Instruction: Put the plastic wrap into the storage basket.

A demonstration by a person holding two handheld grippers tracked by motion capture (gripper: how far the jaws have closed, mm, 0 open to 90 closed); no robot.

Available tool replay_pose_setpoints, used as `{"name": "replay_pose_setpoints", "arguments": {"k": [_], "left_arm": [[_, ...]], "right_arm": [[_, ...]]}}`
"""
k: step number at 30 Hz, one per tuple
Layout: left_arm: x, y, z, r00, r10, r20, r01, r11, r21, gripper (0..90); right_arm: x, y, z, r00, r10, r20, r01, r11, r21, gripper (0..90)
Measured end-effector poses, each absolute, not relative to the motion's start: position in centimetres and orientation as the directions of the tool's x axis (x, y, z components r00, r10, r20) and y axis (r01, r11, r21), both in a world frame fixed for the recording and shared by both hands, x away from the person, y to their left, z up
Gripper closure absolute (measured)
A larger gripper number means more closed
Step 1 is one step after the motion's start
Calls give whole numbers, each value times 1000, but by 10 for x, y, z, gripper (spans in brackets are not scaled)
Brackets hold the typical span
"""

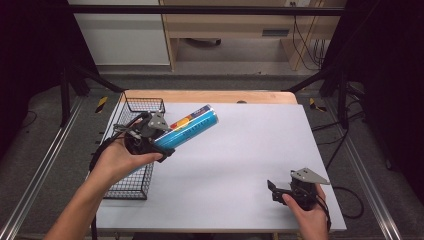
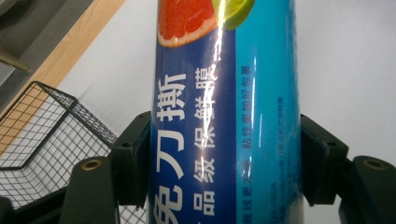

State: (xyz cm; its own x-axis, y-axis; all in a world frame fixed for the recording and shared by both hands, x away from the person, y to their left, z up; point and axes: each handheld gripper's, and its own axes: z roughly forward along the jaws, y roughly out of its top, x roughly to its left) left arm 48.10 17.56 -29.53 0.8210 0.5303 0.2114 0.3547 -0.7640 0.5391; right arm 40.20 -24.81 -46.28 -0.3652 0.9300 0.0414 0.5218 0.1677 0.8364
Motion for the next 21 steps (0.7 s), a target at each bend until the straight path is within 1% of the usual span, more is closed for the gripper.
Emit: {"name": "replay_pose_setpoints", "arguments": {"k": [5,6,7,12,15,21], "left_arm": [[480,181,-295,813,544,209,365,-754,546,318],[483,182,-295,817,531,222,343,-759,553,318],[481,183,-296,807,553,205,376,-750,544,318],[481,189,-296,792,576,204,396,-738,546,319],[482,194,-297,781,598,178,422,-717,554,318],[481,198,-296,764,617,190,438,-711,550,319]], "right_arm": [[402,-248,-463,-362,931,41,523,166,836,92],[402,-248,-463,-362,931,41,523,166,836,91],[402,-248,-463,-361,932,40,523,166,836,91],[401,-248,-463,-358,932,51,525,156,837,92],[401,-248,-463,-356,932,61,525,146,838,91],[399,-247,-460,-370,927,67,511,143,847,91]]}}
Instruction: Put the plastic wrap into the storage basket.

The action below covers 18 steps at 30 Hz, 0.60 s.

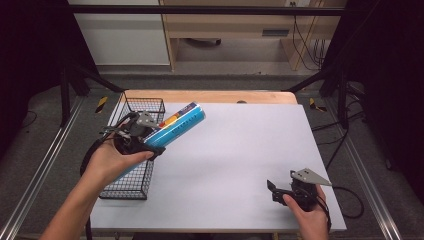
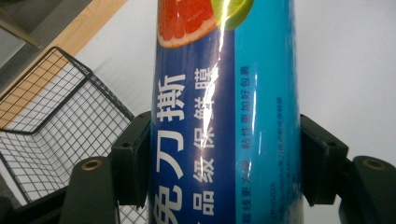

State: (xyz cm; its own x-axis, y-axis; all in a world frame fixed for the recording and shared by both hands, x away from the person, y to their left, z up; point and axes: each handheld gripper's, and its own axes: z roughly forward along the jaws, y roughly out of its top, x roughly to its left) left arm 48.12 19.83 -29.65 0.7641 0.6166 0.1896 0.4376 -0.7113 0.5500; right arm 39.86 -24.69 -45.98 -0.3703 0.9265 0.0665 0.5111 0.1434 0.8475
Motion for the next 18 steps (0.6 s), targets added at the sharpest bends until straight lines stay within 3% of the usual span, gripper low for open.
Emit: {"name": "replay_pose_setpoints", "arguments": {"k": [18], "left_arm": [[473,228,-299,633,739,229,578,-648,495,319]], "right_arm": [[400,-242,-454,-430,902,45,477,185,859,89]]}}
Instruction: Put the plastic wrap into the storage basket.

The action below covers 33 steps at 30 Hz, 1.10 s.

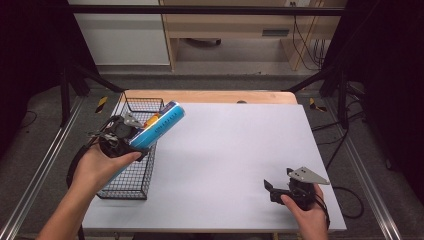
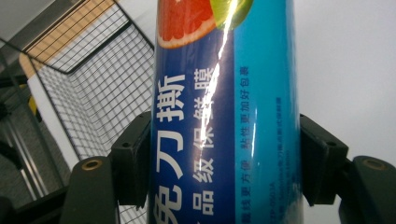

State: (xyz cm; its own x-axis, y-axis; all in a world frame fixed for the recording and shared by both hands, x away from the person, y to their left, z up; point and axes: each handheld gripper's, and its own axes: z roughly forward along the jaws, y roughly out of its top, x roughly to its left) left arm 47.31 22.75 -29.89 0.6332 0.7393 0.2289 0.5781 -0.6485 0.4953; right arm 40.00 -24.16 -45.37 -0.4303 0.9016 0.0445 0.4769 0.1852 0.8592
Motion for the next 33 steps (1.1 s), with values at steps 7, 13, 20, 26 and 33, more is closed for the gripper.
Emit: {"name": "replay_pose_setpoints", "arguments": {"k": [7,13,20,26,33], "left_arm": [[473,236,-302,618,752,229,594,-638,491,319],[475,238,-307,599,769,223,620,-622,478,319],[479,241,-311,582,784,217,639,-606,474,319],[480,246,-314,567,798,204,657,-587,473,319],[480,253,-316,550,812,197,671,-570,475,319]], "right_arm": [[401,-243,-455,-421,906,44,481,182,858,89],[400,-243,-455,-425,904,42,481,186,857,89],[400,-244,-455,-423,905,46,480,180,858,89],[400,-244,-455,-423,905,50,483,178,857,88],[400,-244,-455,-422,905,46,482,181,858,88]]}}
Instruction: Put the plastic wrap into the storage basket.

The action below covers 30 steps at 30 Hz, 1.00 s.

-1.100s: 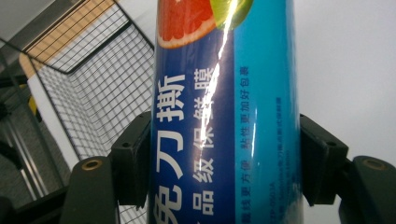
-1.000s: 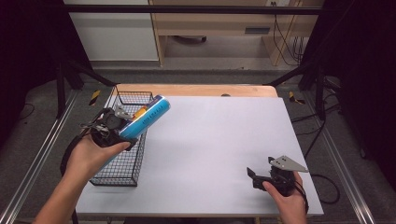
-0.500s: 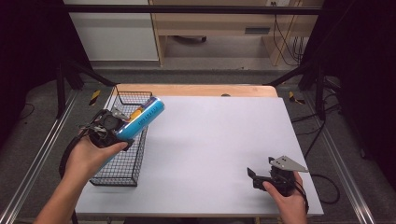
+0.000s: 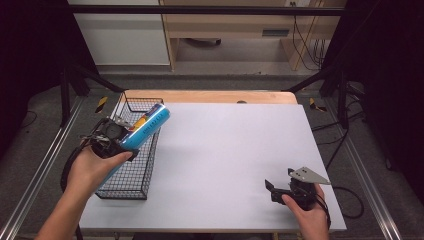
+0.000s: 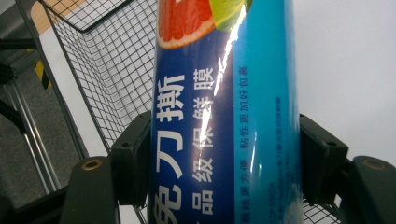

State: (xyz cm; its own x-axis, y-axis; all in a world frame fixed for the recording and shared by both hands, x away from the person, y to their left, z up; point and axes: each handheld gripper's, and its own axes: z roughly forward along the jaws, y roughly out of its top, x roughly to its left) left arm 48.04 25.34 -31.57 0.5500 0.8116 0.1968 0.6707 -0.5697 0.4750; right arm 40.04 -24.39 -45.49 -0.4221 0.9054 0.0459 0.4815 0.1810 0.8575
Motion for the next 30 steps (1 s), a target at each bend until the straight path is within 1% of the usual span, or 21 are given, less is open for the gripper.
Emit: {"name": "replay_pose_setpoints", "arguments": {"k": [11,30], "left_arm": [[481,258,-320,531,829,178,704,-548,452,319],[479,260,-329,520,840,155,727,-530,436,319]], "right_arm": [[400,-244,-455,-423,905,49,483,179,857,87],[401,-245,-455,-427,903,54,485,178,856,80]]}}
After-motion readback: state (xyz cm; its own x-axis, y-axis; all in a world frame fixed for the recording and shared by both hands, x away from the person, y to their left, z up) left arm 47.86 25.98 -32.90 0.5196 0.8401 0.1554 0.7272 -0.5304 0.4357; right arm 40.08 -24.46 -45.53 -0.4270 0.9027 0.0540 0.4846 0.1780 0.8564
